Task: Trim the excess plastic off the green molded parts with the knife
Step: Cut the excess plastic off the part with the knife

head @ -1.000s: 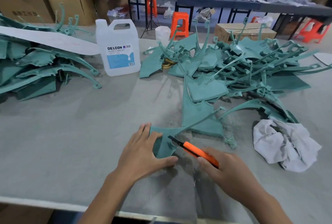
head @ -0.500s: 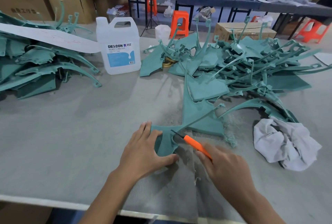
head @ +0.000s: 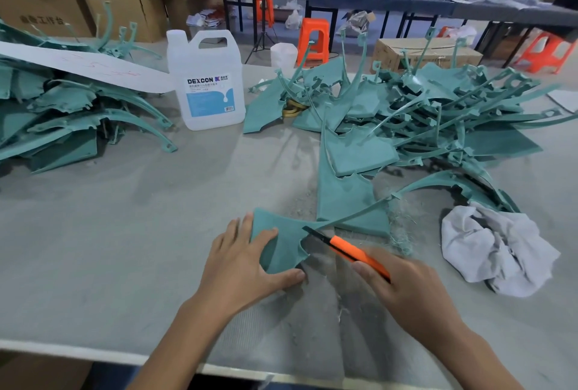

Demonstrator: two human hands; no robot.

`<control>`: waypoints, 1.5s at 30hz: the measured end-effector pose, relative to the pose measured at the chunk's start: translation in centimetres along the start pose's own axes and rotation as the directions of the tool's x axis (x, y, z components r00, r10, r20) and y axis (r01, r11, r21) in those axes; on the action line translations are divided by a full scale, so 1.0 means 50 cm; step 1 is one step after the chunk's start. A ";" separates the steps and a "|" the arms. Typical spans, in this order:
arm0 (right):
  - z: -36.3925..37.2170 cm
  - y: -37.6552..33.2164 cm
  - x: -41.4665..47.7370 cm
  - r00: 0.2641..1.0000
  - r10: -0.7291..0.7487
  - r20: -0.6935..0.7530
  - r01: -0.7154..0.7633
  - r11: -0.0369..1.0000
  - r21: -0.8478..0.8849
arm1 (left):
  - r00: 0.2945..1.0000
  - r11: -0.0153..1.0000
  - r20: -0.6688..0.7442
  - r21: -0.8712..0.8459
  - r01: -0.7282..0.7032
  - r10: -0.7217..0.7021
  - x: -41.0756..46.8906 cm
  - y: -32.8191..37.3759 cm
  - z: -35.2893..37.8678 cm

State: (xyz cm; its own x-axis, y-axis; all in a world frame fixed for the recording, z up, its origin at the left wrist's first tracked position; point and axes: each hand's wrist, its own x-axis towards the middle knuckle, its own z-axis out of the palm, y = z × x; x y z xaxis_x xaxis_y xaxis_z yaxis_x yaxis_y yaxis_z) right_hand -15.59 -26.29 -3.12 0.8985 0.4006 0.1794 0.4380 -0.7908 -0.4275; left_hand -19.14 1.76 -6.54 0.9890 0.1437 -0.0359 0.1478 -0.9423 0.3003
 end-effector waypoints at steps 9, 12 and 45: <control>-0.004 0.043 0.023 0.962 -0.129 0.240 0.096 0.985 0.144 | 0.999 0.998 -0.043 -0.066 0.016 -0.019 0.000 -0.009 0.007; -0.006 0.051 0.033 0.951 -0.164 0.262 0.142 0.985 0.098 | 0.999 0.996 -0.033 -0.084 0.013 -0.016 0.001 -0.011 0.006; 0.038 0.054 -0.040 0.996 -0.071 -0.062 0.078 0.991 0.112 | 0.997 0.991 -0.072 -0.134 -0.017 0.007 0.037 0.021 0.013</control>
State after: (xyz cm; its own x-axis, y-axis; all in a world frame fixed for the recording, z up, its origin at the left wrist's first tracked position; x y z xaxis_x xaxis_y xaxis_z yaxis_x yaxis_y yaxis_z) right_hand -16.26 -28.33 -6.30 0.8653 0.4262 0.2639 0.5002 -0.7005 -0.5090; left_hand -17.16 0.83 -6.90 0.9868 0.1583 0.0347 0.1286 -0.8955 0.4261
